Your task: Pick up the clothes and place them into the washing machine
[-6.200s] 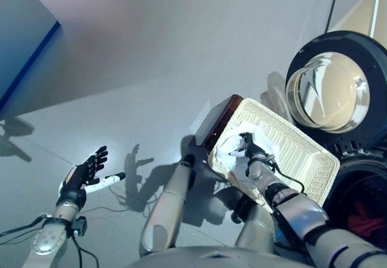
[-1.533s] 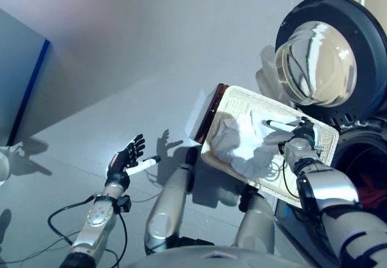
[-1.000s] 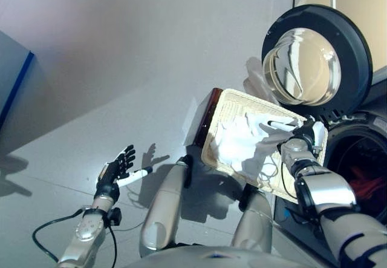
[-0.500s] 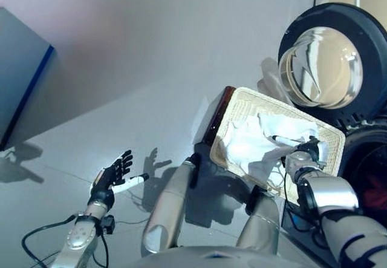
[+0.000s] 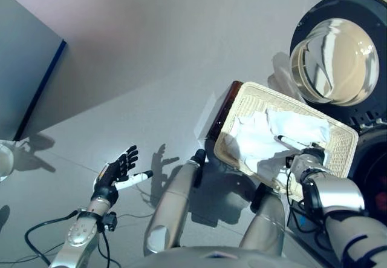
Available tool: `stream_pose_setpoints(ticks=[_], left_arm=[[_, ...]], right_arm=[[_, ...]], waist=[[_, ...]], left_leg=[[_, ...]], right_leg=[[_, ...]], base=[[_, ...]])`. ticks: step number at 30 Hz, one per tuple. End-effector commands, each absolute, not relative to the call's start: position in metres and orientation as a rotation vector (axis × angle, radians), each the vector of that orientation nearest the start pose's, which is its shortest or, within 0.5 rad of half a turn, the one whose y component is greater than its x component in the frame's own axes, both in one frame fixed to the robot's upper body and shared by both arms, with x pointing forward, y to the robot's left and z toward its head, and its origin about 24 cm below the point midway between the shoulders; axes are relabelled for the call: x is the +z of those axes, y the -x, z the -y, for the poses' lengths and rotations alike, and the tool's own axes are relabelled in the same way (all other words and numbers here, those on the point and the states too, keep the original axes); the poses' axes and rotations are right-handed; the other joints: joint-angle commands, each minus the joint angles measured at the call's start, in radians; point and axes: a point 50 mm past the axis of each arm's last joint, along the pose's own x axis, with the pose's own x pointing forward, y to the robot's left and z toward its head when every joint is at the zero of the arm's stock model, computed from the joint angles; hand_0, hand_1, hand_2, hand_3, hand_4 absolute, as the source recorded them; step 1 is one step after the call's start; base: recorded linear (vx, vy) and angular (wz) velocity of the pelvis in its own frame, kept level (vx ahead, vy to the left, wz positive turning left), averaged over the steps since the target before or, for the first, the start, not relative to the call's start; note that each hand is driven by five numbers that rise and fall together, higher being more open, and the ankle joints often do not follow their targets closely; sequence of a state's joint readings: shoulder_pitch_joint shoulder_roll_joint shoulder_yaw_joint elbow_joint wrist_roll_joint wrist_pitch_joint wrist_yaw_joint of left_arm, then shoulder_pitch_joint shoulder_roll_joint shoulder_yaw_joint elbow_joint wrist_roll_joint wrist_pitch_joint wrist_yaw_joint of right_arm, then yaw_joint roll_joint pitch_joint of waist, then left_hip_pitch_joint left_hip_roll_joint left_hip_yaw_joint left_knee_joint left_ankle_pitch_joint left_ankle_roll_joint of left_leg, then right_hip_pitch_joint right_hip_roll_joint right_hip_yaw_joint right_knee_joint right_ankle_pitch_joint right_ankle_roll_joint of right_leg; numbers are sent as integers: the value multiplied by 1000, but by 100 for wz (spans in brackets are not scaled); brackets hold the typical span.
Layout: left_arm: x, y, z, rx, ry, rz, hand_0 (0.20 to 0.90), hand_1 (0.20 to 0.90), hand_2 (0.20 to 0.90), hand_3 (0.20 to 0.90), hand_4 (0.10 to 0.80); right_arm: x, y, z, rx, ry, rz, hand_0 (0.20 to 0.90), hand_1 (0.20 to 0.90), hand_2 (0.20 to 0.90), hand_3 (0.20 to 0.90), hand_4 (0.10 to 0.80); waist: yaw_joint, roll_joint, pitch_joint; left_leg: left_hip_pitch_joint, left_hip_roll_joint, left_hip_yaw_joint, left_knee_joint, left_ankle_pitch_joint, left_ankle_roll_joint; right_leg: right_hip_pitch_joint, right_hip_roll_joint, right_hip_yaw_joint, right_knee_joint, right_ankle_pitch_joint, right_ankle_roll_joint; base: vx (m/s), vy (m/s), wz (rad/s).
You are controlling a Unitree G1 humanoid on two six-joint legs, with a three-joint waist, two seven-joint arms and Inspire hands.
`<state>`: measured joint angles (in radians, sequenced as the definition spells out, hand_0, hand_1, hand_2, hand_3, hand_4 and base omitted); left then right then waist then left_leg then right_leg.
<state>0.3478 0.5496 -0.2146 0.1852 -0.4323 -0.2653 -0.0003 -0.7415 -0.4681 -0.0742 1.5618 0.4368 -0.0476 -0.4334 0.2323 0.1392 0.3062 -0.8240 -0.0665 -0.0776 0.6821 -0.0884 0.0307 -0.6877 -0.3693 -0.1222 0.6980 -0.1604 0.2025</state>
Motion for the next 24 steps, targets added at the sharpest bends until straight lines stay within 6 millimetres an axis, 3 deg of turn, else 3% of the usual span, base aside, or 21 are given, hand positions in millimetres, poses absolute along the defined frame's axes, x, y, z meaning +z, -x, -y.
stream_pose_setpoints(ticks=[1, 4, 6, 8, 9, 12, 13, 15, 16, 17, 19, 24], left_arm=[[-1, -169, -251, -21, -98, -175, 900, 900, 900, 900, 800], [-1, -169, -252, -18, -90, -174, 900, 900, 900, 900, 800], [-2, -169, -252, -18, -85, -179, 900, 900, 900, 900, 800], [-2, -169, -252, -18, -80, -179, 900, 900, 900, 900, 800], [-3, -168, -251, -19, -78, -185, 900, 900, 900, 900, 800], [-2, -169, -251, -24, -78, -180, 900, 900, 900, 900, 800], [0, -170, -252, -25, -79, -174, 900, 900, 900, 900, 800], [1, -170, -252, -26, -80, -169, 900, 900, 900, 900, 800], [2, -170, -252, -27, -81, -166, 900, 900, 900, 900, 800], [2, -171, -252, -28, -81, -162, 900, 900, 900, 900, 800], [4, -171, -253, -24, -80, -157, 900, 900, 900, 900, 800], [7, -172, -252, -27, -75, -141, 900, 900, 900, 900, 800]], right_arm=[[2, -285, 344, -984, -79, -536, 900, 900, 900, 900, 800], [5, -296, 334, -926, -124, -488, 900, 900, 900, 900, 800], [7, -301, 329, -900, -136, -475, 900, 900, 900, 900, 800], [7, -302, 328, -889, -131, -481, 900, 900, 900, 900, 800], [7, -303, 327, -890, -130, -481, 900, 900, 900, 900, 800], [10, -305, 326, -882, -131, -478, 900, 900, 900, 900, 800], [10, -306, 326, -880, -130, -477, 900, 900, 900, 900, 800], [10, -305, 327, -877, -113, -485, 900, 900, 900, 900, 800], [10, -305, 327, -874, -98, -489, 900, 900, 900, 900, 800], [9, -305, 326, -868, -82, -498, 779, 779, 779, 779, 714], [7, -303, 326, -859, -48, -520, 205, 205, 205, 205, 304], [7, -303, 326, -842, -6, -538, 200, 200, 200, 200, 300]], waist=[[9, 29, -50], [10, 31, -46], [11, 28, -52], [12, 28, -51], [13, 25, -58], [17, 23, -63], [19, 25, -60], [22, 25, -62], [24, 22, -66], [25, 22, -66], [29, 25, -66], [35, 31, -62]], left_leg=[[-10, 21, 6, -3, -45, -16], [-21, 25, 13, -13, -10, -12], [-16, 24, 8, -9, -37, -16], [-26, 26, 11, -25, -1, -14], [-18, 25, 7, -18, -31, -17], [-21, 25, 5, -29, -27, -19], [-30, 26, 9, -42, 5, -17], [-35, 26, 8, -41, 7, -17], [-30, 24, 4, -27, -28, -21], [-33, 24, 3, -29, -24, -21], [-37, 23, 4, -24, -28, -20], [-49, 19, 3, -18, -24, -16]], right_leg=[[-69, 16, -10, 47, 7, -57], [-86, 15, -14, 40, 38, -67], [-82, 17, -7, 47, 15, -57], [-88, 14, -19, 31, 42, -67], [-81, 15, -15, 40, 16, -57], [-81, 14, -19, 33, 17, -56], [-90, 13, -26, 22, 44, -66], [-94, 12, -26, 21, 45, -66], [-88, 12, -20, 34, 15, -55], [-91, 12, -20, 31, 18, -56], [-97, 12, -17, 37, 16, -54], [-115, 12, -8, 46, 18, -55]], base=[[0, 0, 0], [-82, 14, -5], [36, -7, -4], [-60, 4, 4], [86, -24, 2], [-7, -9, 1], [-110, 6, 3], [-14, -9, 8], [76, -28, 11], [81, -27, 12], [-8, 2, 8], [-9, 5, -5]])
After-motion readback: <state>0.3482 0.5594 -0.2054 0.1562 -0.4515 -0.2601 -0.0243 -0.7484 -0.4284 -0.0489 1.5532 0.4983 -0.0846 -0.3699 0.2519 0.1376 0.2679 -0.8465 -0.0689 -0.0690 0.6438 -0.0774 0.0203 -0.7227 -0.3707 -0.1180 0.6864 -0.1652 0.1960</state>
